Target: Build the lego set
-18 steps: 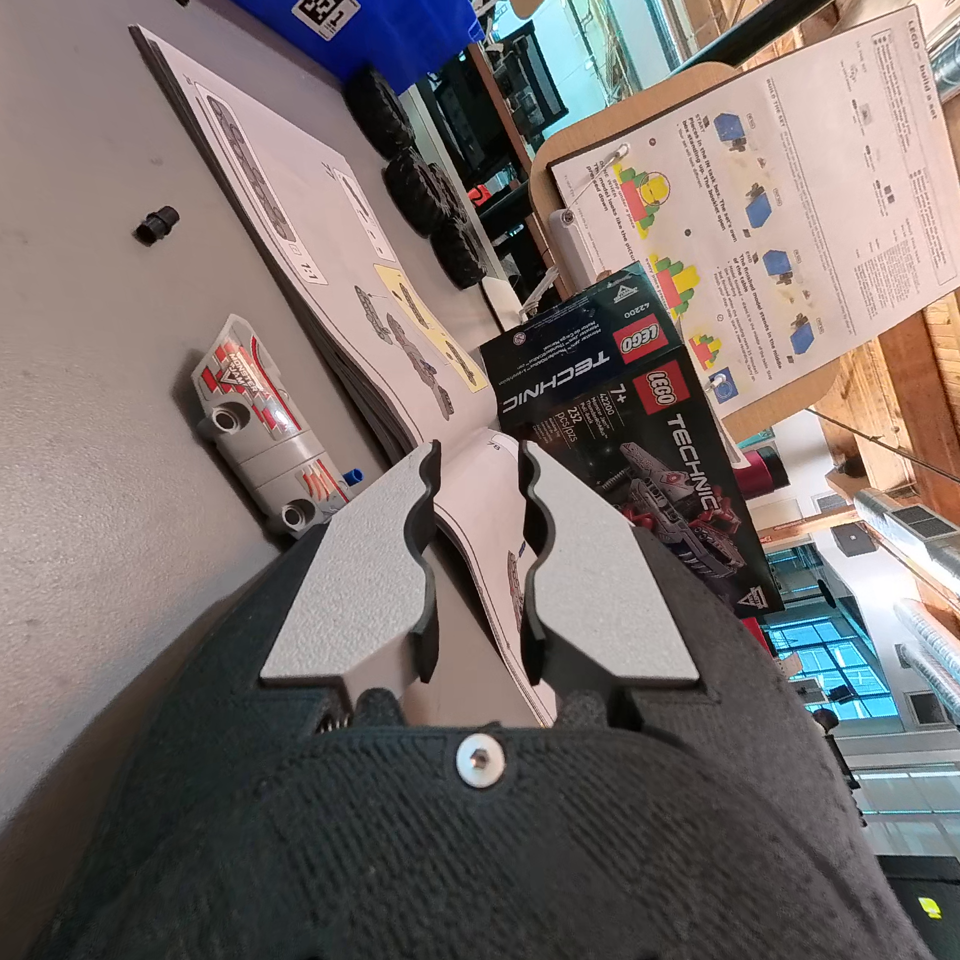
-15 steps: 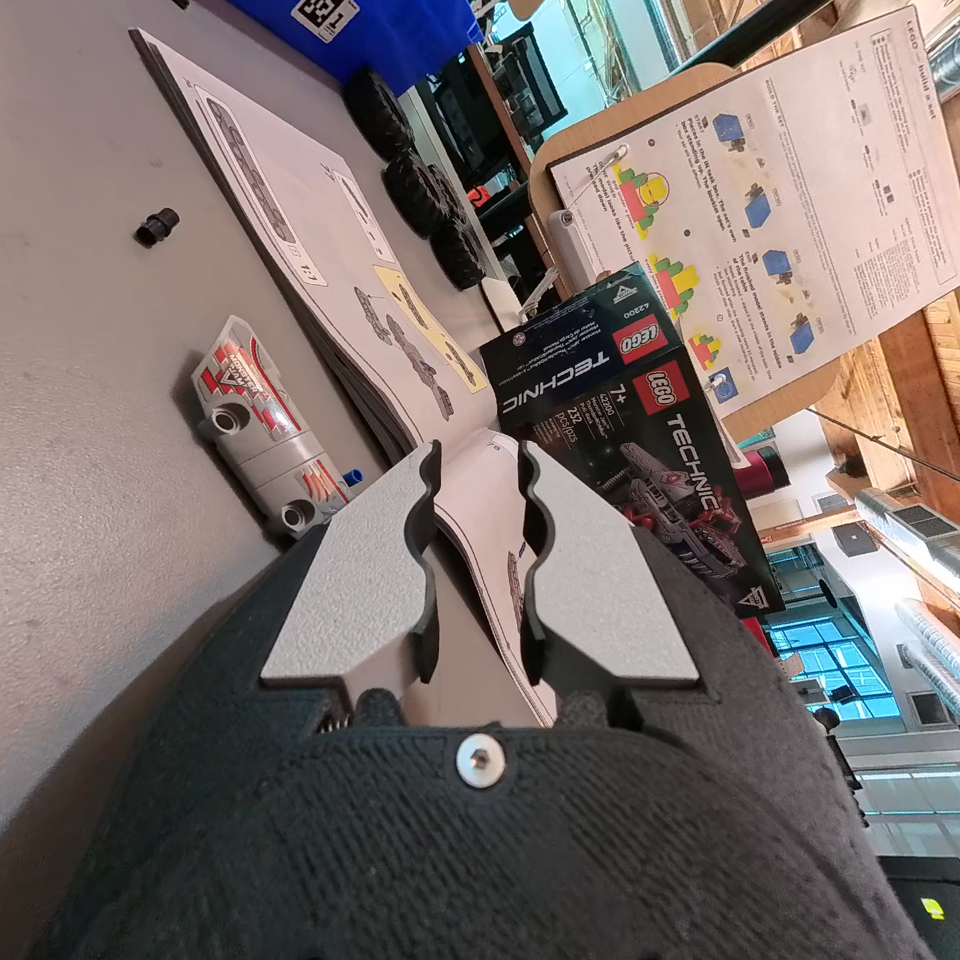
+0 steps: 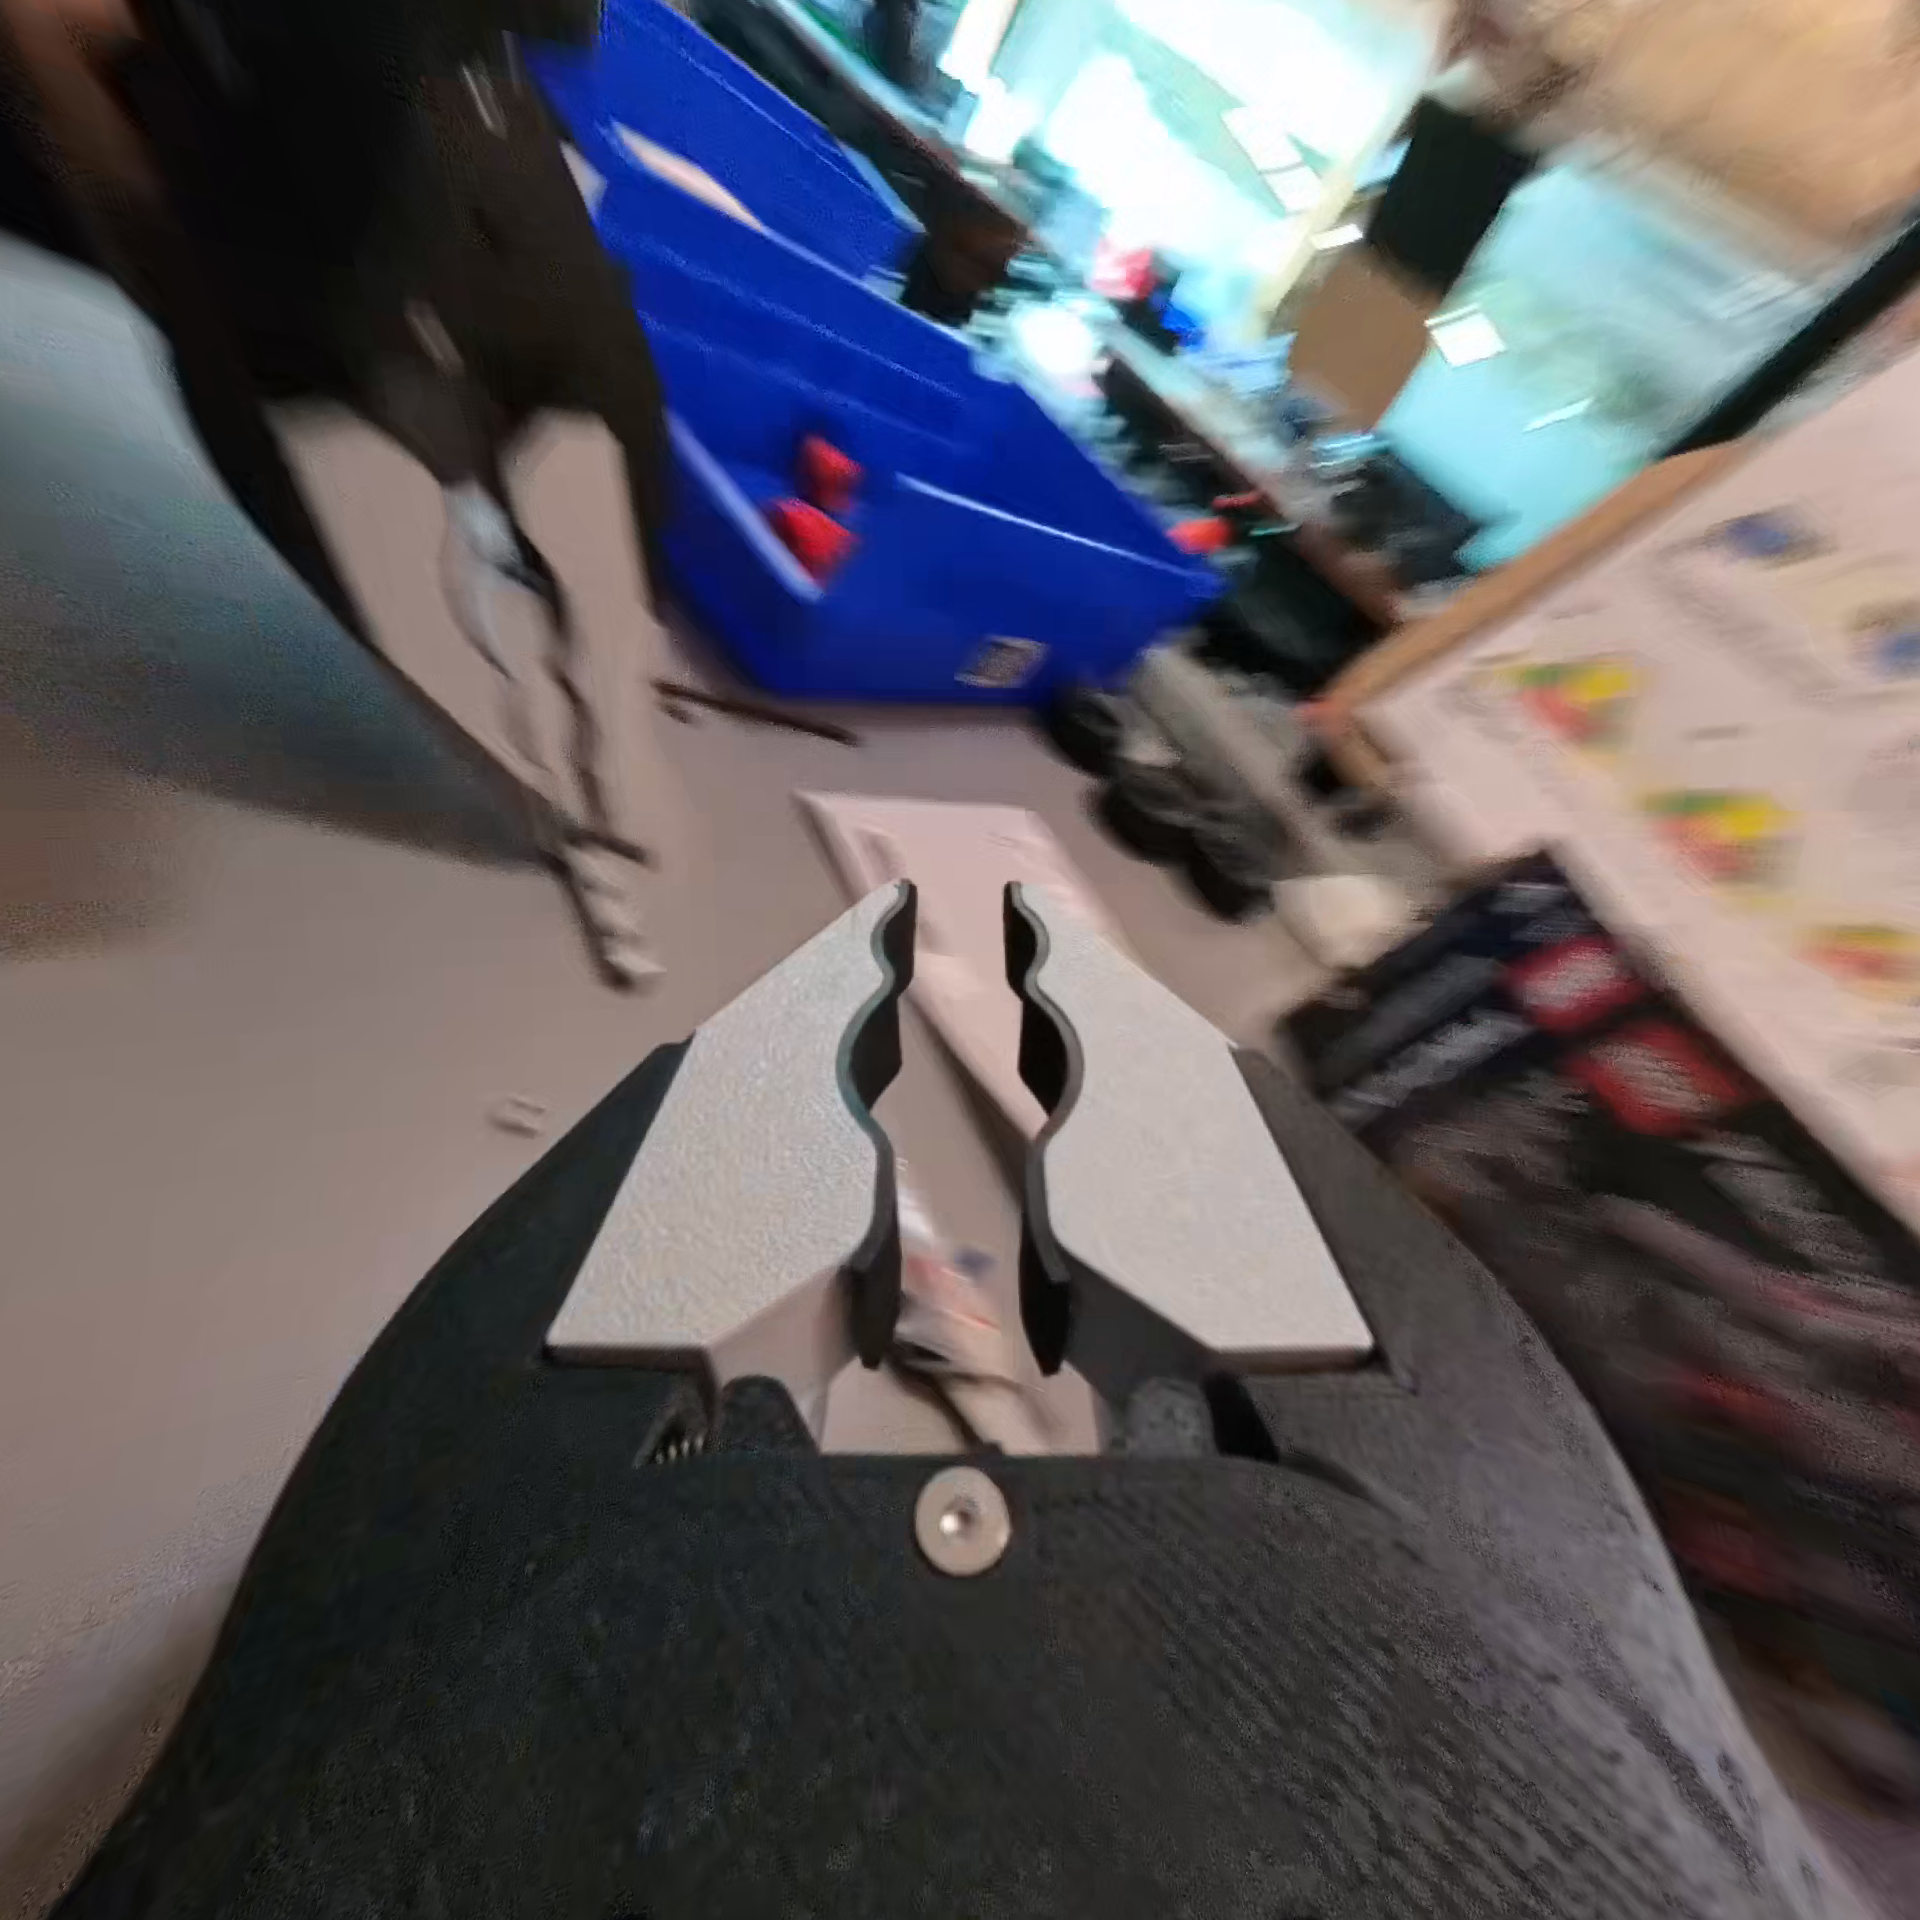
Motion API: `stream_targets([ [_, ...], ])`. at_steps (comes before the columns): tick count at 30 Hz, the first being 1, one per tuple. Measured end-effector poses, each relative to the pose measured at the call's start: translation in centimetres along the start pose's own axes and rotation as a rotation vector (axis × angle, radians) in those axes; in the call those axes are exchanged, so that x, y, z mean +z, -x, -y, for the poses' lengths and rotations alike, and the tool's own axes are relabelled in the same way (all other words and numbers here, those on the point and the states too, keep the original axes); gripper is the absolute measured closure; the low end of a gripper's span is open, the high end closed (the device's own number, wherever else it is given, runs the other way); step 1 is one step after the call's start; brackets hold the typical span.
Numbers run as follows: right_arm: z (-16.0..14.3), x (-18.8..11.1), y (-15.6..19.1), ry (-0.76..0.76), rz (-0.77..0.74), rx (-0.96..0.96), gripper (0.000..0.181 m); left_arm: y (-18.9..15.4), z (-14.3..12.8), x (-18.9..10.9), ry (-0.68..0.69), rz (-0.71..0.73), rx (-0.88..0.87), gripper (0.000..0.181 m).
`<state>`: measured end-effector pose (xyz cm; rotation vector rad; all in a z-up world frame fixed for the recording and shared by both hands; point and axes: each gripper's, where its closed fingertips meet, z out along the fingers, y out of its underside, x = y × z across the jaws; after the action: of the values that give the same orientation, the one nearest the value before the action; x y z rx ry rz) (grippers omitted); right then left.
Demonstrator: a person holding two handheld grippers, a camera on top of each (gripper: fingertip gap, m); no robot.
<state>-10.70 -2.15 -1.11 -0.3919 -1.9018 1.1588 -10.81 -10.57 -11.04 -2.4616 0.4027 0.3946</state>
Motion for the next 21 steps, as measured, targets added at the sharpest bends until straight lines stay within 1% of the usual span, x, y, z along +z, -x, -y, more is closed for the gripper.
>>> stream_targets([
  [1,0.7,0.3,1.5,0.012,0.137,0.139,0.164,0.2,0.0,0.1,-0.003,0.051,0.048,0.176],
  [2,0.6,0.7,3.0,0.068,0.261,0.279,0.156,0.2,0.1,0.1,-0.010,0.103,0.111,0.176],
  [3,0.0,1.0,4.1,0.140,0.349,0.381,0.150,0.3,0.2,0.1,-0.009,0.159,0.182,0.176],
  [4,-0.6,1.4,4.7,0.192,0.383,0.444,0.150,0.4,0.1,0.0,0.001,0.220,0.262,0.176],
  [6,-1.4,2.1,5.7,0.236,0.432,0.508,0.149,0.3,0.2,-0.2,0.025,0.323,0.413,0.176],
  [8,-1.5,3.0,6.2,0.260,0.458,0.548,0.155,0.2,0.2,-0.3,0.037,0.392,0.482,0.176],
  [10,-2.1,3.7,7.4,0.315,0.514,0.550,0.158,0.0,0.2,-0.4,0.039,0.406,0.493,0.176],
  [12,-3.4,4.0,8.7,0.400,0.564,0.508,0.156,-0.2,0.2,-0.5,0.046,0.407,0.499,0.176],
  [15,-4.4,4.6,9.6,0.446,0.565,0.458,0.158,-0.3,0.1,-0.5,0.057,0.422,0.519,0.176],
  [16,-4.3,4.5,10.0,0.441,0.583,0.445,0.164,-0.4,0.1,-0.5,0.057,0.425,0.515,0.176],
  [17,-4.0,4.3,10.3,0.424,0.606,0.431,0.174,-0.5,0.1,-0.5,0.051,0.421,0.503,0.176],
  [19,-4.0,4.2,10.5,0.408,0.608,0.355,0.174,-0.8,0.2,-0.7,0.015,0.392,0.442,0.175],
  [21,-4.1,4.0,10.6,0.396,0.605,0.258,0.174,-1.0,0.3,-1.2,-0.052,0.332,0.318,0.166],
])
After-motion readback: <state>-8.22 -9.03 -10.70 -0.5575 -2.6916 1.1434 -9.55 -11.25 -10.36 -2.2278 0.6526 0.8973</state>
